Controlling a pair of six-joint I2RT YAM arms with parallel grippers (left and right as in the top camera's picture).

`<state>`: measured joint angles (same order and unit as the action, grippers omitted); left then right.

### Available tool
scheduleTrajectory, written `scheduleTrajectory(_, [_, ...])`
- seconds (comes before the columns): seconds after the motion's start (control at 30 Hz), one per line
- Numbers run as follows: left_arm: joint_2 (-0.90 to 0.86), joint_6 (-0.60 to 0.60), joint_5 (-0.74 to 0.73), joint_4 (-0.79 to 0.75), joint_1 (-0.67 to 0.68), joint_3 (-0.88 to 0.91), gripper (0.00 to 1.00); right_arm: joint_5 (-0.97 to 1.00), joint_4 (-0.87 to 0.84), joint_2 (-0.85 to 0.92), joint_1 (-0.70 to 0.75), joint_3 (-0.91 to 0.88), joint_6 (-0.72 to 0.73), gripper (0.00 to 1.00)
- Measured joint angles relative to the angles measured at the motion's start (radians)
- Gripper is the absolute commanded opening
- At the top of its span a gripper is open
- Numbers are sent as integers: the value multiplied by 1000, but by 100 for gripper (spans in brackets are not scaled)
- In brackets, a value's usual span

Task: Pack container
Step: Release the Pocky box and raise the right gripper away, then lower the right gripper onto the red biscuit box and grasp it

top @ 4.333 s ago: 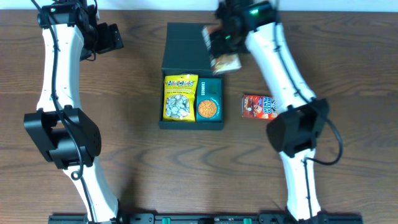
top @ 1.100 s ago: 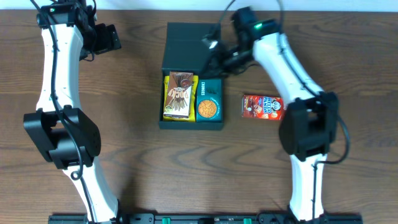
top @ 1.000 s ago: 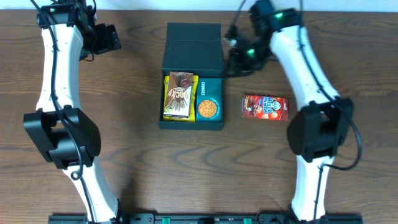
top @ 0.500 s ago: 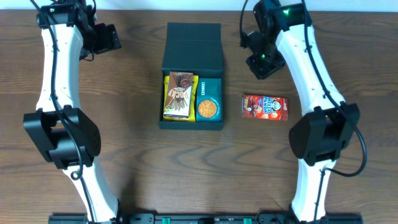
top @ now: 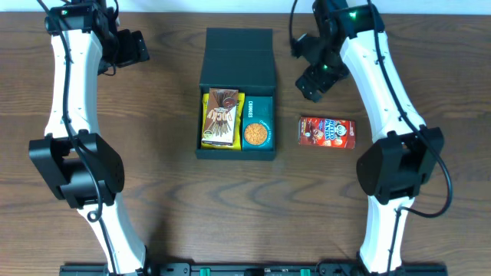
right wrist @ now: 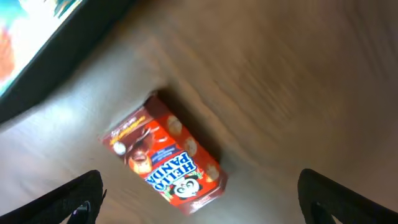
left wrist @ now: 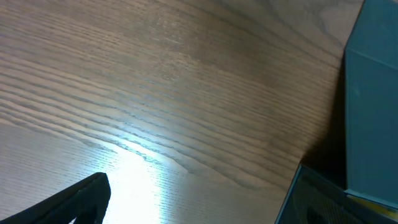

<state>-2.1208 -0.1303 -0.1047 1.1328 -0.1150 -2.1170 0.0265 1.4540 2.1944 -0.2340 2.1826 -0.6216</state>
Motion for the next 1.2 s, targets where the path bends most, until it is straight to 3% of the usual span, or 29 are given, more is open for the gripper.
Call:
scheduleTrajectory(0.13, [0, 0, 0, 14, 0, 0, 95, -34, -32, 0, 11, -109, -194, 99])
scheduleTrajectory(0.57, [0, 0, 0, 15, 0, 0, 95, -39, -115, 0, 48, -341, -407, 99])
scheduleTrajectory(1.2, [0, 0, 0, 10, 0, 0, 95, -132, -191, 0, 51, -490, -491, 99])
